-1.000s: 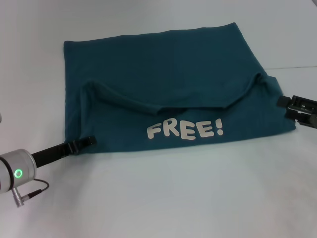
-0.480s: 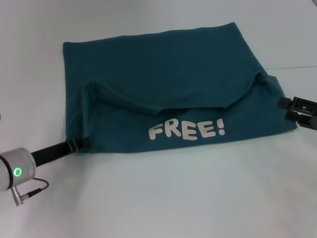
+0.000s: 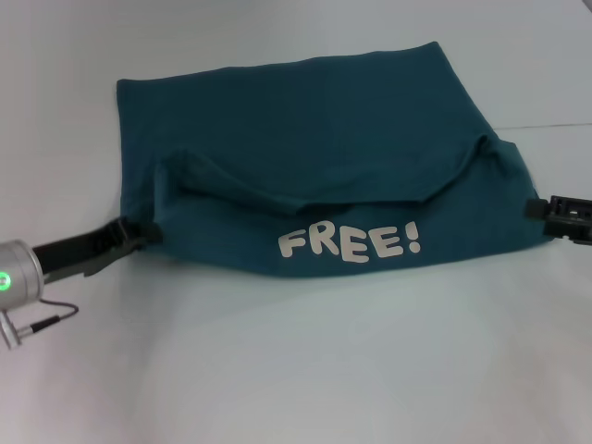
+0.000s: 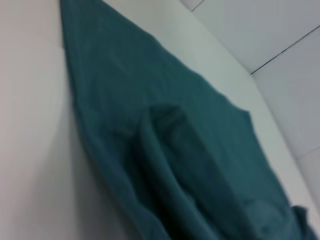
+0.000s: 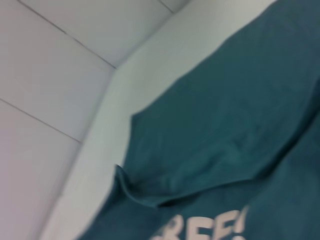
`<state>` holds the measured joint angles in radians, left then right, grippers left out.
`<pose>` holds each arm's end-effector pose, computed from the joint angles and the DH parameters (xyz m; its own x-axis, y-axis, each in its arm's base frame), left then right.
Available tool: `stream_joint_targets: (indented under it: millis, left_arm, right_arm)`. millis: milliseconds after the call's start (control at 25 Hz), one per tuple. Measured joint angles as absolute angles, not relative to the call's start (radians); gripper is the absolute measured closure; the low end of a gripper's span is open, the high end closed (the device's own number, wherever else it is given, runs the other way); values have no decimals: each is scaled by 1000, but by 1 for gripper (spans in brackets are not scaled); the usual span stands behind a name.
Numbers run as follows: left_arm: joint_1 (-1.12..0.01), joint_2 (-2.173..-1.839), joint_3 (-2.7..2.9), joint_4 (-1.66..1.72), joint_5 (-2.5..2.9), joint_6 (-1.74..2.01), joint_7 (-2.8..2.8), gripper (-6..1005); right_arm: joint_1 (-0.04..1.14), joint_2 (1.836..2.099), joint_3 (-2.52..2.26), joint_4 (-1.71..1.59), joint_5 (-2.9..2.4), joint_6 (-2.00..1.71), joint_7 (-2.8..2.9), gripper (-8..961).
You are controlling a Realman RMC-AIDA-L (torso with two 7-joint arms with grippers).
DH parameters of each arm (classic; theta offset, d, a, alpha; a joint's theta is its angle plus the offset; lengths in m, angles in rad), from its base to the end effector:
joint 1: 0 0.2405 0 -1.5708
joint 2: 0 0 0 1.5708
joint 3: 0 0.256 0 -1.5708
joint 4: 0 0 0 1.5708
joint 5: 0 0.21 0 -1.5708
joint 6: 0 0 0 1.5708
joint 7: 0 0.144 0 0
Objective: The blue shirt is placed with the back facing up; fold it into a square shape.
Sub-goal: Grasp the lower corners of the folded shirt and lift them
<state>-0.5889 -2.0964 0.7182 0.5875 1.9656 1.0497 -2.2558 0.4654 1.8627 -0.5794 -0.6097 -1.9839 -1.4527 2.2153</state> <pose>-0.2861 0.3874 -0.0089 0.0611 0.7570 0.6506 0.9905 -0.1266 0.0543 0.3363 0.3423 0.1016 0.1158 -0.7730 -0.6238 -0.9761 -0.2047 0.0724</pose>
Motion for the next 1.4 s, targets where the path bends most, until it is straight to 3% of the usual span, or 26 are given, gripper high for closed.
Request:
stream_joint_targets:
  millis: [280, 520, 640, 1040, 1400]
  left_arm:
    - [-646, -2062, 705, 587, 2037, 1108, -2415, 965]
    - [-660, -2061, 703, 577, 2050, 1105, -2446, 964]
    - [-659, -2062, 698, 577, 2046, 1109, -2454, 964]
    - [-652, -2063, 684, 577, 2041, 1105, -2456, 963]
    - [-652, -2066, 684, 577, 2039, 1103, -2455, 963]
  right_arm:
    - [529, 1795, -577, -620, -2166, -1393, 2328, 239]
    - [610, 1787, -582, -625, -2352, -1291, 2454, 244]
    - [646, 1795, -582, -621, -2424, -1241, 2471, 246]
    - [695, 1871, -617, -590, -2489, -1061, 2465, 255]
    - [692, 1896, -636, -552, -2489, -975, 2464, 262]
